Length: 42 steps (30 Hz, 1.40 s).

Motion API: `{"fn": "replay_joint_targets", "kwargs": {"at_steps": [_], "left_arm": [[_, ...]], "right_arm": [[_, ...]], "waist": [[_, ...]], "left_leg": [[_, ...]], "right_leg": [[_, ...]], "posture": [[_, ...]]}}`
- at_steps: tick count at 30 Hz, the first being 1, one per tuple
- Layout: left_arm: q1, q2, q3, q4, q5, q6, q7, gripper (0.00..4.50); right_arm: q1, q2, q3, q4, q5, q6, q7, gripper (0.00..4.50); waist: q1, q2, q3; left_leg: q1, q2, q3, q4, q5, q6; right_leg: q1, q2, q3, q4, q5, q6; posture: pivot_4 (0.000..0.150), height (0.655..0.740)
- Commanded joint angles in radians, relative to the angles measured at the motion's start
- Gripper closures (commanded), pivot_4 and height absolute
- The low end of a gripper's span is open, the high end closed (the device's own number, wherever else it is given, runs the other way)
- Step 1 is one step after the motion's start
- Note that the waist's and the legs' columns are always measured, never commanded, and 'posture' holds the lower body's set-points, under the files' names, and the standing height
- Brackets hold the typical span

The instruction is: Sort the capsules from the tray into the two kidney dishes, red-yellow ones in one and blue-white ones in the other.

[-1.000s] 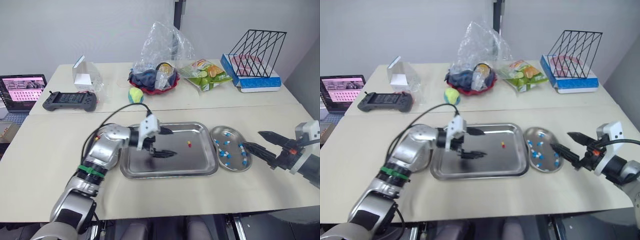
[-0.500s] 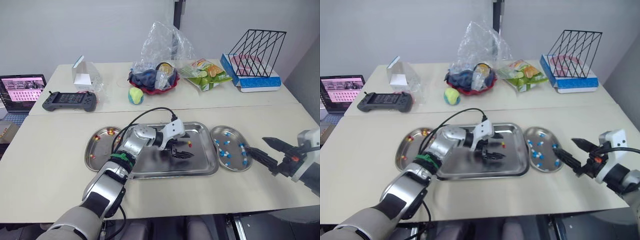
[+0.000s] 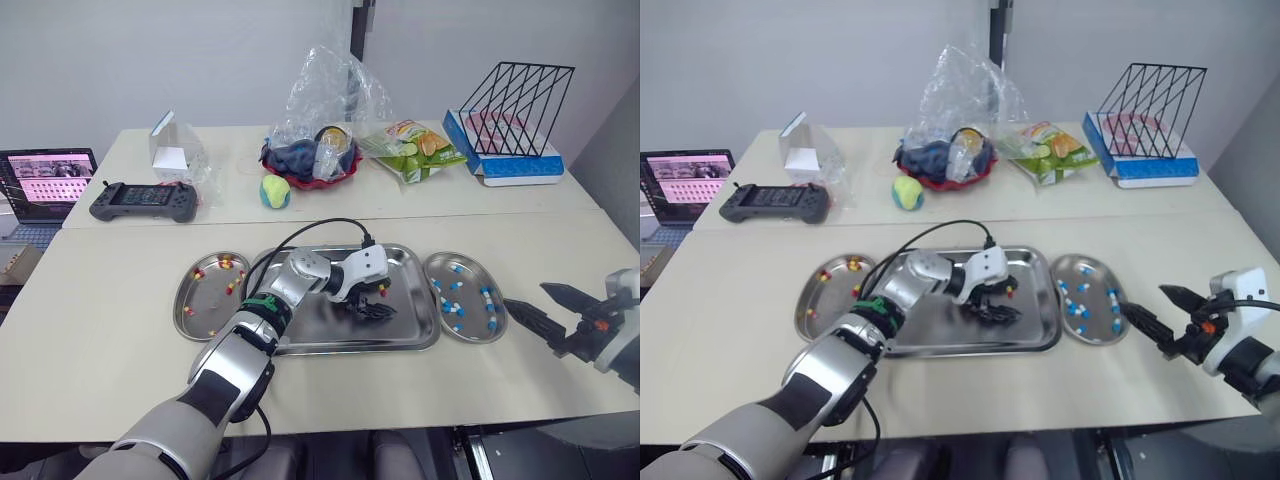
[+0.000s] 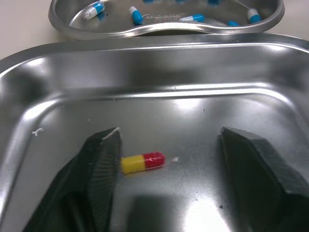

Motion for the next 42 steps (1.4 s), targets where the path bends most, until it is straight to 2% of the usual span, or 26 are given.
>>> {"fn": "replay_joint_targets", "kwargs": {"at_steps": [1,5,8,14,20,25,31,35,42], "left_arm": [[-0.018,0.005,0.002,0.036,0.033,0.003,0.005,2.39],[-0.018,0.017,0.006,0.034,0.036,0.002,-0.018,3.76],[-0.013,0.03,0.015,0.024,0.033,0.008,-0.026,4.47],[-0.012,0.041,0.044,-0.009,0.011,0.023,-0.036,4.47],[0.023,0.114,0.12,-0.218,-0.074,0.153,-0.1,4.47],[0.094,0.236,0.188,-0.479,-0.14,0.333,-0.105,4.47],[0.249,0.466,0.271,-0.75,-0.204,0.513,-0.117,4.47],[0.372,0.626,0.364,-0.833,-0.248,0.591,-0.108,4.47],[0.536,0.763,0.44,-0.879,-0.284,0.643,-0.088,4.47]], "right_arm": [[-0.019,-0.03,-0.014,0.005,-0.011,-0.005,0.001,0.0],[-0.032,-0.043,-0.007,0.018,-0.018,-0.004,0.005,0.0],[-0.051,-0.047,0.02,0.029,-0.031,-0.005,0.004,0.0],[-0.085,-0.052,0.046,0.045,-0.042,-0.003,0.008,0.0],[-0.146,-0.068,0.099,0.09,-0.057,-0.01,0.028,0.0],[-0.209,-0.08,0.148,0.128,-0.067,-0.01,0.059,0.0],[-0.269,-0.105,0.188,0.14,-0.043,0.008,0.128,0.0],[-0.302,-0.126,0.218,0.173,-0.052,0.01,0.168,0.0],[-0.35,-0.141,0.251,0.224,-0.072,-0.006,0.21,0.0]], "waist": [[-0.001,0.0,0.0],[-0.003,0.0,0.0],[-0.003,0.0,0.0],[-0.003,0.0,0.0],[-0.007,0.0,0.0],[-0.011,0.001,-0.001],[-0.023,0.001,-0.001],[-0.028,0.002,-0.001],[-0.016,0.002,-0.001]], "left_leg": [[0.0,0.0,0.0,0.0,0.0,0.0],[0.0,0.0,0.0,0.0,0.0,0.0],[0.0,0.0,0.0,0.0,0.001,-0.001],[0.0,0.0,0.0,0.0,0.001,-0.001],[-0.001,0.0,0.001,0.0,0.001,-0.002],[-0.002,0.0,0.002,0.0,0.003,-0.005],[-0.002,0.001,0.002,0.0,0.003,-0.005],[-0.002,0.001,0.002,0.0,0.003,-0.005],[-0.002,0.001,0.002,0.0,0.002,-0.005]], "right_leg": [[0.0,0.0,0.0,-0.001,0.001,0.0],[0.001,0.001,0.0,-0.003,0.002,0.001],[0.001,0.001,0.0,-0.004,0.002,0.001],[0.001,0.001,0.0,-0.004,0.002,0.001],[-0.001,0.001,0.002,-0.003,0.002,0.001],[-0.003,0.001,0.003,-0.003,0.002,0.001],[-0.005,0.001,0.003,-0.003,0.002,0.0],[-0.005,0.002,0.003,-0.003,0.002,0.0],[-0.005,0.001,0.003,-0.003,0.003,0.0]], "posture": [[0.15,0.74],[0.15,0.74],[0.15,0.74],[0.15,0.74],[0.15,0.74],[0.15,0.74],[0.15,0.74],[0.15,0.74],[0.15,0.74]]}}
